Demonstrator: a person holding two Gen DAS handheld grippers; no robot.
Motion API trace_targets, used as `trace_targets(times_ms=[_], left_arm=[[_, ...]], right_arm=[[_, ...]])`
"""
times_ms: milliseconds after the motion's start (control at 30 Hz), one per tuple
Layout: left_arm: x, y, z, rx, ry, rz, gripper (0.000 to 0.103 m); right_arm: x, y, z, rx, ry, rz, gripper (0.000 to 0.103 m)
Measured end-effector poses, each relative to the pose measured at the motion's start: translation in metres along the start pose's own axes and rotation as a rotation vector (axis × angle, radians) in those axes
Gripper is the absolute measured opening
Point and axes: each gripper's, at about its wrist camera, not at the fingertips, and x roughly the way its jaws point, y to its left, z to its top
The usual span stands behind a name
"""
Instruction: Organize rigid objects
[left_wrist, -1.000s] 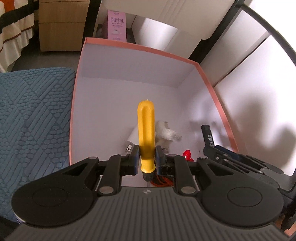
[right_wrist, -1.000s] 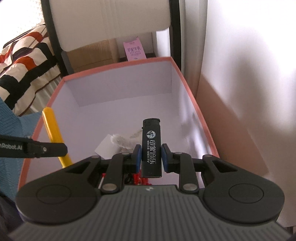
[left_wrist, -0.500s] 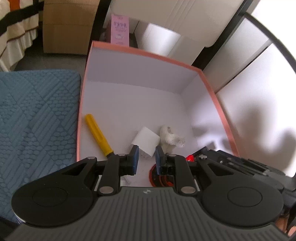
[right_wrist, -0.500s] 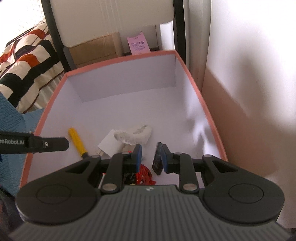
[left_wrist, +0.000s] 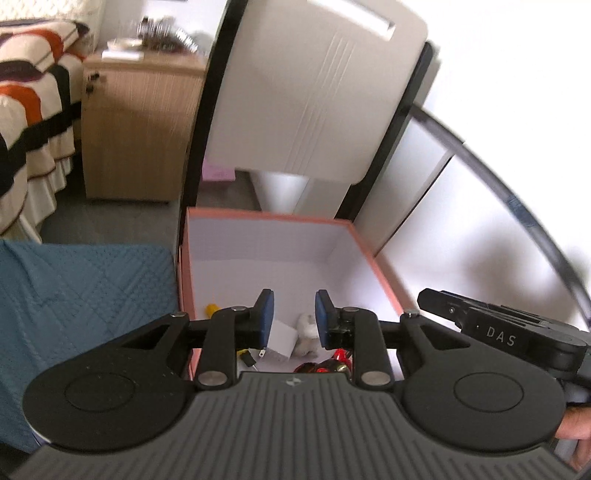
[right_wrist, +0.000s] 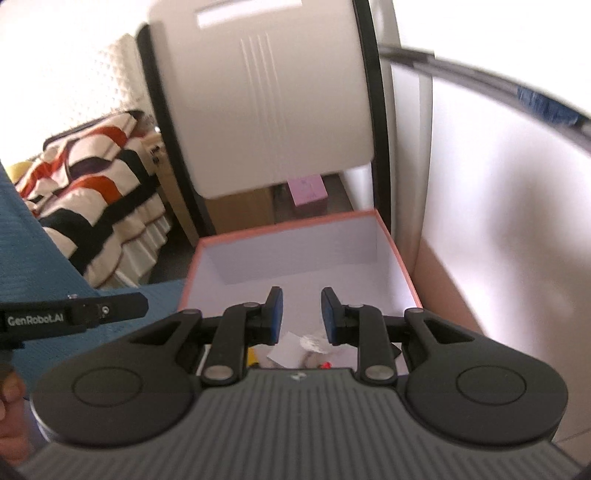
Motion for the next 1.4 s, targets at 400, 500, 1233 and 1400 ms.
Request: trace_targets(times_ms=[400, 500, 1233, 1400], left_arm=[[-0.069, 0.006, -0.017, 0.047, -0.045, -0.015, 0.039], [-0.083, 0.008, -0.025, 0.055, -0.044, -0.023, 0.039], [-0.123, 0.031, -0.082, 0.045, -0.051, 0.029, 0.091], [-0.119, 0.041, -0.091, 0.045, -0.052, 0.072, 0.099]], right_arm=[[-0.054, 0.039, -0.021, -0.028, -0.030, -0.046, 0.027], [-0.066, 0.046, -0.031, -0.019, -0.035, -0.055, 0.027], [-0.098, 0.068, -0.088, -0.016, -0.035, -0.098, 0.092], [-0.090, 0.062, -0.102, -0.004, -0.029, -0.082, 0.097]])
